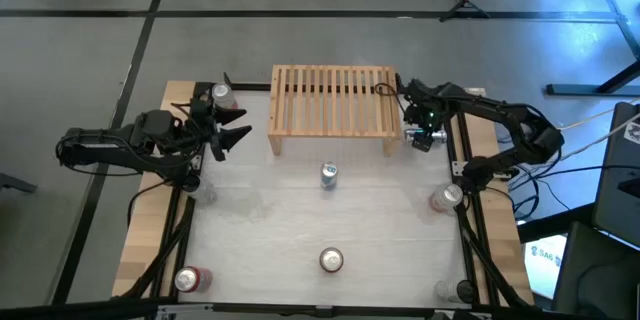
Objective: Place canned beverage on shelf
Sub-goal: Put the top blue soda can on the shelf
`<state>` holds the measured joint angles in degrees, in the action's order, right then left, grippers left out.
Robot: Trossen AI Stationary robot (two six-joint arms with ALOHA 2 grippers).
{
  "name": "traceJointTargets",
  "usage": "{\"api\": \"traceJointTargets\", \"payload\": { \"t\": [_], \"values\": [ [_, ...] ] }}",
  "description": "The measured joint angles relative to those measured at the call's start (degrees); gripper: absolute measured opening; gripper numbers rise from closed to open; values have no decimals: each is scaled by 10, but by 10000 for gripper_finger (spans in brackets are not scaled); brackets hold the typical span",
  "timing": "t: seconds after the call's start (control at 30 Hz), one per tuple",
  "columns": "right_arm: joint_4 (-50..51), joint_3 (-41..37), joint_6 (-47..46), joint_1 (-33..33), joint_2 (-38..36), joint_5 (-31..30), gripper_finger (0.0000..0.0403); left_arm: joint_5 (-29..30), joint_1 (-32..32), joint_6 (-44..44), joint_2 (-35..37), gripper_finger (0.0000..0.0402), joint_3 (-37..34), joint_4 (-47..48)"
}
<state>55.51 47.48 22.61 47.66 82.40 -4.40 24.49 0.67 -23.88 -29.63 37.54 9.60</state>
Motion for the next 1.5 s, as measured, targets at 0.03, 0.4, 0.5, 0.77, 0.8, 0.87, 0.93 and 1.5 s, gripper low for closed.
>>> {"api": "traceJointTargets", "payload": {
  "t": [0.03, 0.4, 0.5, 0.77, 0.8, 0.87, 0.93, 1.5],
  "values": [
    [-1, 0, 2, 0, 9, -2, 286, 0, 0, 0, 0, 322, 0, 0],
    [-27, 1, 7, 0, 63, -18, 257, 1, 0, 0, 0, 322, 0, -1],
    [-28, 1, 18, 0, 63, -20, 222, 1, 0, 0, 0, 322, 0, -1],
    [-15, 7, -2, 0, 52, -30, 200, 1, 0, 0, 0, 322, 0, -1],
    [-8, 12, -10, 0, 45, -30, 200, 1, 0, 0, 0, 322, 0, -1],
    [1, 28, -25, 0, 24, -31, 200, 1, 0, 0, 0, 322, 0, -1],
    [8, 39, -32, 0, 4, -25, 200, 1, 0, 0, 0, 322, 0, -1],
    [75, 157, -162, 0, -164, -62, 203, 18, 0, 5, 0, 322, 0, -3]
  ]
}}
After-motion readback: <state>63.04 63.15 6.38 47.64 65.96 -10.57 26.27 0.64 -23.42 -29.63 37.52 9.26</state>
